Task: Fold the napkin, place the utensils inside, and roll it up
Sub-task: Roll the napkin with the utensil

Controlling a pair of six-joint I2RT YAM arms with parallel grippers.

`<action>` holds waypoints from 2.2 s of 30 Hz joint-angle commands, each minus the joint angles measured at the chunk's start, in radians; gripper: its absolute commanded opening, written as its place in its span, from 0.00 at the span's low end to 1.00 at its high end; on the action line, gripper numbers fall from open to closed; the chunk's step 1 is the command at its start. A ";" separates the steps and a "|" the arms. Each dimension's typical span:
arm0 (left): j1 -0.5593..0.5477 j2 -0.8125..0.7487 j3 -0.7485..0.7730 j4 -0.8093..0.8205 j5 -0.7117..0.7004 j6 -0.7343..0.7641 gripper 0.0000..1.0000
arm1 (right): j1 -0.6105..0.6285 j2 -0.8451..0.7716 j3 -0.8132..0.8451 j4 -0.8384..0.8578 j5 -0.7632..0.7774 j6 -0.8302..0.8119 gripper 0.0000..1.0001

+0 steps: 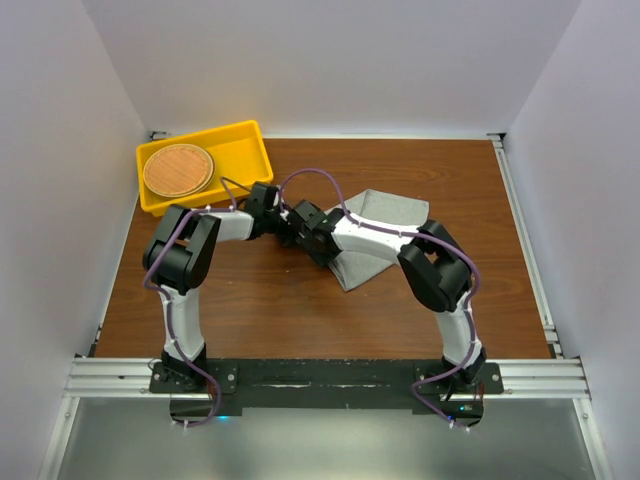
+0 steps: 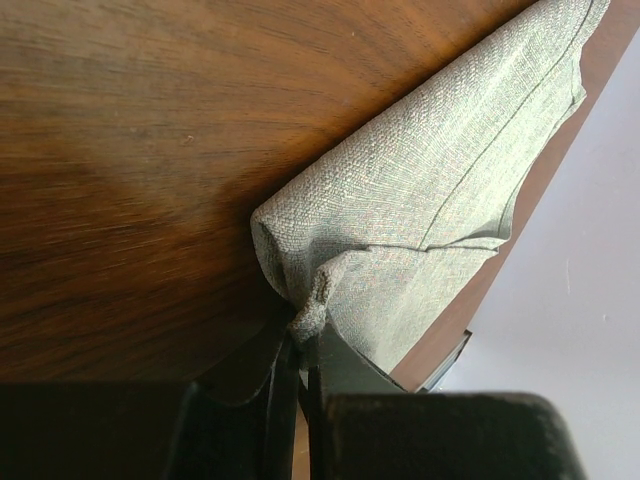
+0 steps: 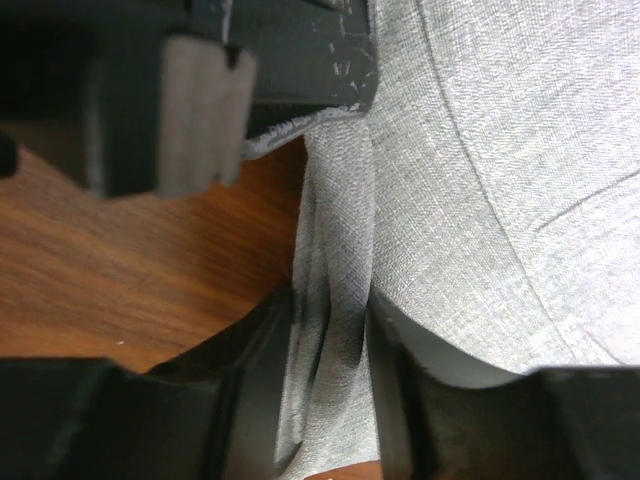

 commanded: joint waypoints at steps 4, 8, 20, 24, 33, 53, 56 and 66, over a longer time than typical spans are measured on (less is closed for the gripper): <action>0.015 0.042 -0.015 -0.087 -0.094 0.017 0.10 | 0.021 0.055 -0.042 0.016 0.078 0.030 0.41; 0.015 0.040 -0.023 -0.084 -0.094 0.018 0.10 | 0.021 0.070 -0.043 0.008 0.065 0.040 0.22; 0.016 -0.044 0.006 -0.133 -0.125 0.138 0.42 | -0.092 -0.036 -0.010 -0.007 -0.288 0.048 0.00; 0.018 -0.110 0.017 -0.153 -0.143 0.199 0.51 | -0.175 -0.082 -0.053 0.032 -0.513 0.077 0.00; 0.019 -0.254 -0.026 -0.181 -0.157 0.303 0.46 | -0.345 -0.135 -0.203 0.198 -0.882 0.149 0.00; -0.094 -0.219 -0.054 -0.086 -0.018 0.322 0.31 | -0.579 -0.060 -0.299 0.345 -1.156 0.258 0.00; -0.102 -0.204 -0.034 -0.077 -0.007 0.316 0.30 | -0.589 -0.042 -0.300 0.336 -1.150 0.246 0.00; -0.119 -0.102 0.046 0.041 0.105 0.253 0.29 | -0.595 0.013 -0.259 0.232 -1.015 0.151 0.00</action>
